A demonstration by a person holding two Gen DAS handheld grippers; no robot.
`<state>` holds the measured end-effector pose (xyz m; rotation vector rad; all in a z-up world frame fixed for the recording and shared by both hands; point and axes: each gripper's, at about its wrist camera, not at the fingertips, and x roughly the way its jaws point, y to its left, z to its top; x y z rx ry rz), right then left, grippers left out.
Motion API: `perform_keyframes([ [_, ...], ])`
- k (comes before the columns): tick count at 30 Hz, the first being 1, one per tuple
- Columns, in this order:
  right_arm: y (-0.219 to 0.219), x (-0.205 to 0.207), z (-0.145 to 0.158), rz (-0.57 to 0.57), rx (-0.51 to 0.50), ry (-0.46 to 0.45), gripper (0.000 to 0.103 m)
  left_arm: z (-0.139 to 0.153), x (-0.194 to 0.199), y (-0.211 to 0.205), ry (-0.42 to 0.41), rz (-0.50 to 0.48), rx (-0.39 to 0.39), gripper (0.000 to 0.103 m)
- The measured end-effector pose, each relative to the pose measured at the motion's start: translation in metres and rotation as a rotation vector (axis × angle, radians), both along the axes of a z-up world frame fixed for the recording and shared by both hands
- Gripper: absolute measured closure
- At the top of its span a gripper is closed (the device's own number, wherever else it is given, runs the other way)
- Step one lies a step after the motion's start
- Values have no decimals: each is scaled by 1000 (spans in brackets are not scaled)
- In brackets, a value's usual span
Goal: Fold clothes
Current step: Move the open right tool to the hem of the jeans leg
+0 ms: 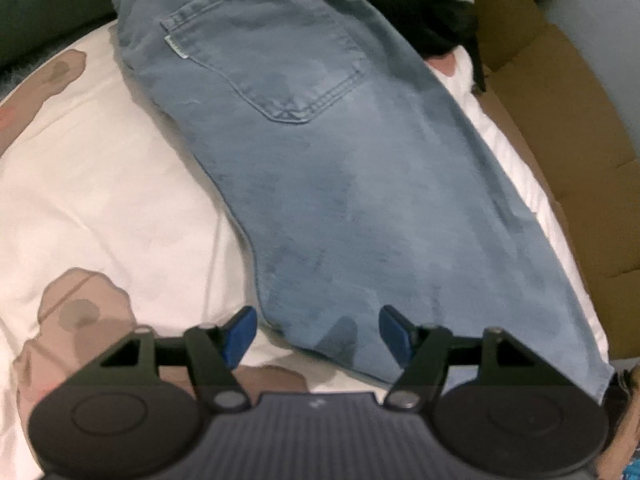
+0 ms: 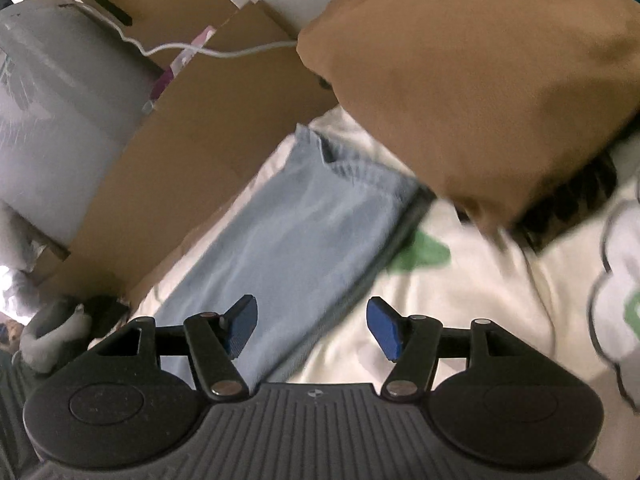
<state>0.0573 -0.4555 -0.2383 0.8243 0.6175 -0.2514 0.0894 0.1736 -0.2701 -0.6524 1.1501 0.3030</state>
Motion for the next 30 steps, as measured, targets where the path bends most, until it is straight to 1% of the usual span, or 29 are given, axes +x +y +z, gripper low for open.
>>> perform_keyframes([
  [4,-5,26,1,4,-52,-12,39,-6,0,10,12,8,15,33],
  [6,-6,38,0,15,-76,-6,47,-10,0,16,18,23,19,33],
  [11,-10,72,-2,53,-185,-7,48,-17,-7,30,34,53,26,33],
  [15,-18,103,-9,72,-238,15,61,-22,-12,40,54,77,30,32],
  [16,-20,111,-11,76,-246,21,64,-23,-13,42,61,85,30,32],
  [18,-24,125,-14,80,-260,32,65,-23,-14,47,64,97,25,32],
  [23,-34,139,-18,55,-255,47,64,-23,-13,47,63,104,26,32],
  [27,-31,141,-23,64,-303,67,64,-24,-12,45,61,110,27,32],
  [30,-32,144,-25,37,-347,98,71,-25,-11,44,59,115,27,32],
])
